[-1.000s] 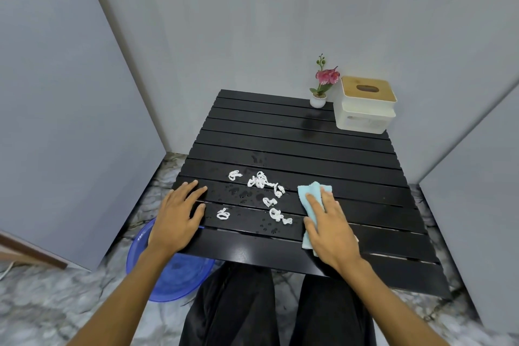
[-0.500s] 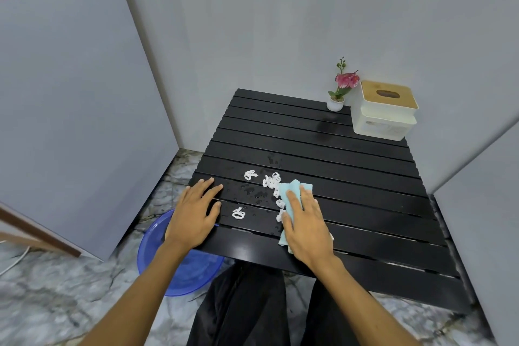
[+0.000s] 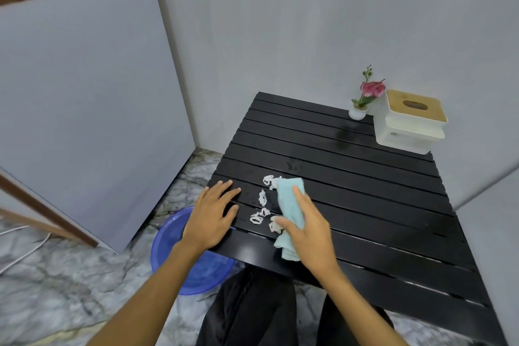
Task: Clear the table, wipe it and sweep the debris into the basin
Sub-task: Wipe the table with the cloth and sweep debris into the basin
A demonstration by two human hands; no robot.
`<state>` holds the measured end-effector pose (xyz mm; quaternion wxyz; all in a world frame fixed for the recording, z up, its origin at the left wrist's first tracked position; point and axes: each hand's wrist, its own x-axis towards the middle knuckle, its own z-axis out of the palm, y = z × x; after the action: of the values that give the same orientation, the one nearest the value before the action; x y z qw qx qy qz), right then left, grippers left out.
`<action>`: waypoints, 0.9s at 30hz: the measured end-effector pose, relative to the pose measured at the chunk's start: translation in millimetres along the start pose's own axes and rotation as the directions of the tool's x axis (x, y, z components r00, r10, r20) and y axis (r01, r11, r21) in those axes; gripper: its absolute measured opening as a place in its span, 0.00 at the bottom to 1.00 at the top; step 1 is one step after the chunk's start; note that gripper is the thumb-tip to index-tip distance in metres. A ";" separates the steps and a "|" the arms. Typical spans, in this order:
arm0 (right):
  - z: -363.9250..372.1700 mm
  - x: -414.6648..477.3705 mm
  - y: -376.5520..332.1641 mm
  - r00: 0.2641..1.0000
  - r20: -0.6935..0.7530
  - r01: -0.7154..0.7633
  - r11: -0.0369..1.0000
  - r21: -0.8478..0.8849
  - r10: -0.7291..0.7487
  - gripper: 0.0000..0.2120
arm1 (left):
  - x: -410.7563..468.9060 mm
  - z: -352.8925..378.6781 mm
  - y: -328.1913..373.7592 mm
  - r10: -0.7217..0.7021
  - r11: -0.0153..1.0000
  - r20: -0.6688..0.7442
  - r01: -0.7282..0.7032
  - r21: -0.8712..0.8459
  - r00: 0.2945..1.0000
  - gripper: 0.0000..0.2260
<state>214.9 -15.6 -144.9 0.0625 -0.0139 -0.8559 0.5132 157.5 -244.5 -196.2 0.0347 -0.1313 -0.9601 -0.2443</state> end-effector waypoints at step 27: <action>-75.4 123.2 95.6 0.997 -0.026 -0.070 0.696 -0.715 0.074 0.25 | 65.8 12.7 -0.4 0.013 0.995 -0.004 -0.013 0.100 1.000 0.24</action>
<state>98.0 106.6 -182.5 0.0302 -0.0693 -0.9869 0.1427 93.9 -223.3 -198.9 0.0449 -0.1350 -0.9702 -0.1959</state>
